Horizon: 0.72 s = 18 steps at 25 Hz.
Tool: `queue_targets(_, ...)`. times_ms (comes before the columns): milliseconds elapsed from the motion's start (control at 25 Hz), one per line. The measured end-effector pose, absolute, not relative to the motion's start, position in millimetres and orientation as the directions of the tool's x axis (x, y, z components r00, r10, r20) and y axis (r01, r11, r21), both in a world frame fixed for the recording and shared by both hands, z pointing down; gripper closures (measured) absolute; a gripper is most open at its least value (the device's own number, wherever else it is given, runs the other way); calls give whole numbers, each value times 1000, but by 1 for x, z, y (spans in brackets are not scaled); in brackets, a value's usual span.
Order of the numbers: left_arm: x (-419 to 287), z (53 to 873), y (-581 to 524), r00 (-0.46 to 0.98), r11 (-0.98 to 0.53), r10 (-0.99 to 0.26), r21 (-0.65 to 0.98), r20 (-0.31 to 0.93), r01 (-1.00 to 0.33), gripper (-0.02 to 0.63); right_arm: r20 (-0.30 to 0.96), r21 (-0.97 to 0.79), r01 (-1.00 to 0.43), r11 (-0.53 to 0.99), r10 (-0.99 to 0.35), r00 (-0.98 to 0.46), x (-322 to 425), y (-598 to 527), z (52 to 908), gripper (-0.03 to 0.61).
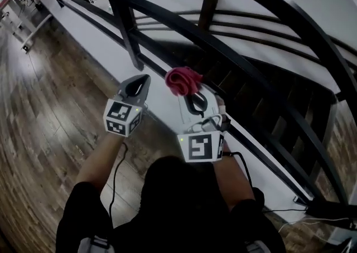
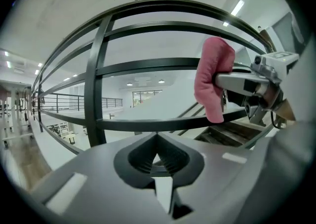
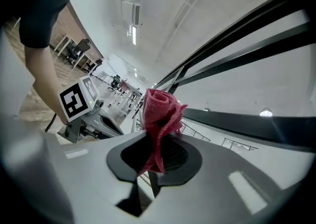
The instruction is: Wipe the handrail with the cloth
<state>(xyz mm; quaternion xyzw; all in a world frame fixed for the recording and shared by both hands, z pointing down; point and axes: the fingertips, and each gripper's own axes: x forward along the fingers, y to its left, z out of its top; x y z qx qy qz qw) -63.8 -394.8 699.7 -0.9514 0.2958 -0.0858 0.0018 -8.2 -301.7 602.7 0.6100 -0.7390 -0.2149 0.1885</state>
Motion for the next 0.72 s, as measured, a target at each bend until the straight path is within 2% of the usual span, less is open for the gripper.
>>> queue_targets(360, -109, 737, -461, 767, -774, -611, 50, 196, -631, 615, 134, 508, -807, 301, -953, -271, -74, -403, 660, 538)
queue_targets(720, -138, 792, -514, 699, -693, -677, 121, 231, -711, 615, 286, 603, -727, 329, -940, -188, -82, -493, 747, 538)
